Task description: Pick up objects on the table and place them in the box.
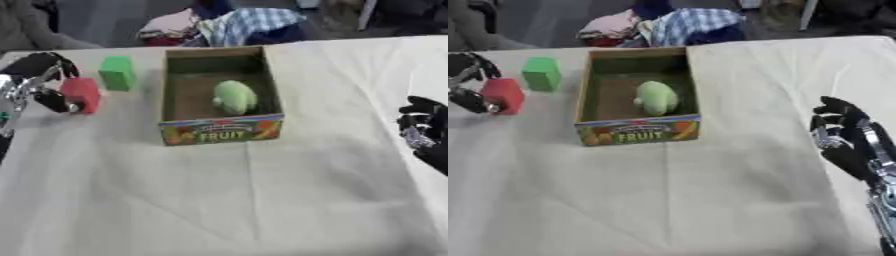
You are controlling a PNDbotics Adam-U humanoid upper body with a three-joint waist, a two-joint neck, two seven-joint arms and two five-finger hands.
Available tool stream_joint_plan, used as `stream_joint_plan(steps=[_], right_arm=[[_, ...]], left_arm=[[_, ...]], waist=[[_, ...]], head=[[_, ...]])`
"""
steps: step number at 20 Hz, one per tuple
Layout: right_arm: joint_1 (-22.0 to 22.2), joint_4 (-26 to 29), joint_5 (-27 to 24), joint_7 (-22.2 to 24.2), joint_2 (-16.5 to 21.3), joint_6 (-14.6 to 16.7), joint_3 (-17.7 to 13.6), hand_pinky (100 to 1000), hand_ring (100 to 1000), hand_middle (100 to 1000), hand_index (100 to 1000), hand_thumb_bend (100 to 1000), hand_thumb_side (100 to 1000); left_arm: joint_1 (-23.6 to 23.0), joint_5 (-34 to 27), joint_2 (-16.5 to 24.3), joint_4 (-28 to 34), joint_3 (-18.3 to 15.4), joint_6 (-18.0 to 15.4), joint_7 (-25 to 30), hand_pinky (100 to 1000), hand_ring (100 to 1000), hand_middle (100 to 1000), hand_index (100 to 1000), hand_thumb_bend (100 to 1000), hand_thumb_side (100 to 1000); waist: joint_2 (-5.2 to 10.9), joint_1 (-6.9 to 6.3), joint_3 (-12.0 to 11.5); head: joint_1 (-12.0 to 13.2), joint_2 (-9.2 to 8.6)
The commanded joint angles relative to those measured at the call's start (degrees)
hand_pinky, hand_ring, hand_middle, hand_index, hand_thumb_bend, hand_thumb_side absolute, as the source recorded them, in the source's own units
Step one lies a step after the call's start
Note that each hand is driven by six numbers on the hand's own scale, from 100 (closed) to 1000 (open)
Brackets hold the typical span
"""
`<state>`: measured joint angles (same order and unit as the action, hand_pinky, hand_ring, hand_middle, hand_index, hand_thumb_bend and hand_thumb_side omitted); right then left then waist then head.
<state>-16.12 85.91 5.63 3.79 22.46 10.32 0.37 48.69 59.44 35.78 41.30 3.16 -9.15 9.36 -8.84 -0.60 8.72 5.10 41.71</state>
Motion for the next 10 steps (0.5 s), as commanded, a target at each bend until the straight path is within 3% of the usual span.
stream_joint_plan(steps=[1,3,4,6,9,10], right_arm=[[-0.9,0.8,-0.4,0.2,0.7,0.2,-0.4,608,716,728,885,100,455],[-0.9,0.8,-0.4,0.2,0.7,0.2,-0.4,608,716,728,885,100,457],[-0.9,0.7,-0.4,0.3,0.6,0.2,-0.4,608,717,729,885,100,459],[-0.9,0.7,-0.4,0.3,0.5,0.2,-0.4,608,716,729,885,100,459],[-0.8,0.7,-0.4,0.3,0.5,0.2,-0.5,608,716,729,885,100,460],[-0.7,0.7,-0.4,0.2,0.4,0.2,-0.5,608,716,729,885,100,460]], left_arm=[[0.8,0.3,0.6,-0.3,-0.4,0.1,1.0,697,609,600,714,590,174],[0.8,0.8,0.5,-0.2,-0.3,0.4,0.7,666,549,535,657,570,156],[0.8,1.0,0.4,0.1,-0.4,0.8,-0.1,626,483,461,566,524,108],[0.7,1.3,0.4,0.8,-0.5,1.5,-3.2,592,439,400,498,482,100],[0.7,0.3,0.6,1.9,-0.4,2.3,-8.2,576,421,375,467,445,100],[0.7,-0.4,0.7,2.4,-0.4,2.4,-9.3,574,420,373,463,391,100]], waist=[[0.57,0.18,0.1],[0.57,0.24,0.0],[0.61,0.24,-0.1],[0.7,0.26,-0.2],[1.0,0.22,-0.5],[1.13,0.19,-0.6]], head=[[0.2,-0.57],[0.2,-0.56],[0.2,-0.53],[0.1,-0.48],[0.0,-0.34],[0.0,-0.27]])
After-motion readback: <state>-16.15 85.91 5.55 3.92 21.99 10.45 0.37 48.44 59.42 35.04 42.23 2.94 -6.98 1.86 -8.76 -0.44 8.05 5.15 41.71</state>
